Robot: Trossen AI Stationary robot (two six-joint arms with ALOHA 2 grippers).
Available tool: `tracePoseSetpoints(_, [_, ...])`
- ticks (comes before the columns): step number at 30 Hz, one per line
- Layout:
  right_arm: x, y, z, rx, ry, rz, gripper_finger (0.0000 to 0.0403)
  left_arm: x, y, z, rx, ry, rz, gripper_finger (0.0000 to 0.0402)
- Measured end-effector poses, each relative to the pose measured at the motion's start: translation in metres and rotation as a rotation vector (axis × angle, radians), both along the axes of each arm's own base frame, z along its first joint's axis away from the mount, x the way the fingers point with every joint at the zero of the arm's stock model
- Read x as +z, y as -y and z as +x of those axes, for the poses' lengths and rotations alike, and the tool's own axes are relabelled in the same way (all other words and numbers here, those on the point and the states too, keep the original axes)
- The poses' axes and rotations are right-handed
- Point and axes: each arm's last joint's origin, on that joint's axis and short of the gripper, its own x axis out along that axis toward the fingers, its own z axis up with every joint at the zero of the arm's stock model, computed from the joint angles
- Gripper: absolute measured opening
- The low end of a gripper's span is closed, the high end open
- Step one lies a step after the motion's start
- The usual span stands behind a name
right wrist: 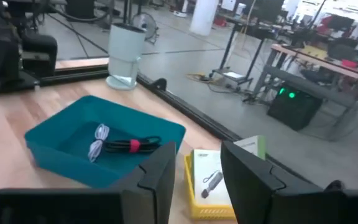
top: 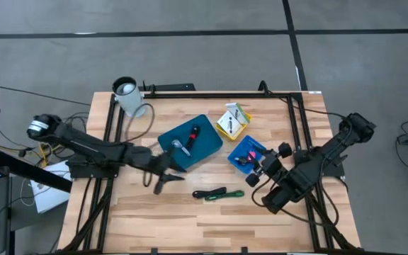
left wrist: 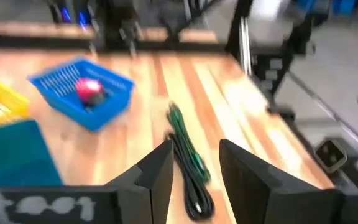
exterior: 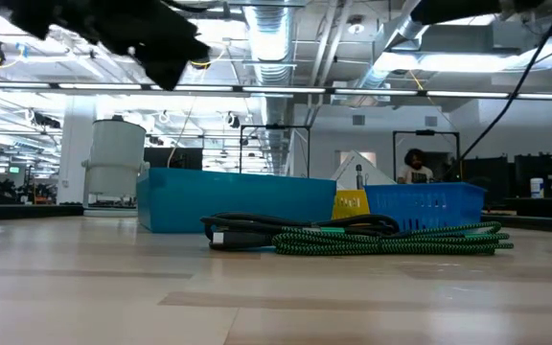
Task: Pick and place items into bin
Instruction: Put the black charger cable into the dark blue bin
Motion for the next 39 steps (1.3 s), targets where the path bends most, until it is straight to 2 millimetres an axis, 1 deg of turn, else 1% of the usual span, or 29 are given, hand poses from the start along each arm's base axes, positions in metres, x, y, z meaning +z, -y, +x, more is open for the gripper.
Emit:
tracePoseSetpoints(5, [-0.009,-0.009,0.001,0.027,-0.001,0.018,0.0124,-0.001,0.011,0.034,-0.065,-0.16,-0.03,0.0119])
tracePoseSetpoints(11, [-0.02,-0.024,0.0,0.074,-0.022,0.004,0.0124,-0.009,0.019,0.066,-0.069,-0.285,-0.049,0.0119])
tracePoseSetpoints(15, [-0.025,-0.032,-0.002,0.102,-0.05,0.015,0.0124,-0.022,0.024,0.084,-0.065,-0.339,-0.039,0.0119])
tracePoseSetpoints(20, [-0.027,-0.036,-0.005,0.125,-0.085,0.055,0.0124,-0.041,0.029,0.104,-0.072,-0.416,-0.005,0.0119])
tracePoseSetpoints(24, [-0.027,-0.039,-0.007,0.139,-0.088,0.05,0.0124,-0.055,0.031,0.114,-0.074,-0.503,0.026,0.0119])
tracePoseSetpoints(29, [-0.027,-0.039,-0.008,0.14,-0.089,0.045,0.0124,-0.06,0.034,0.122,-0.089,-0.555,0.026,0.0119])
tracePoseSetpoints(32, [-0.027,-0.039,-0.008,0.14,-0.089,0.045,0.0124,-0.059,0.035,0.122,-0.106,-0.567,0.017,0.0119])
tracePoseSetpoints(39, [-0.027,-0.038,-0.008,0.138,-0.089,0.044,0.0124,-0.064,0.037,0.115,-0.134,-0.642,0.038,0.0119])
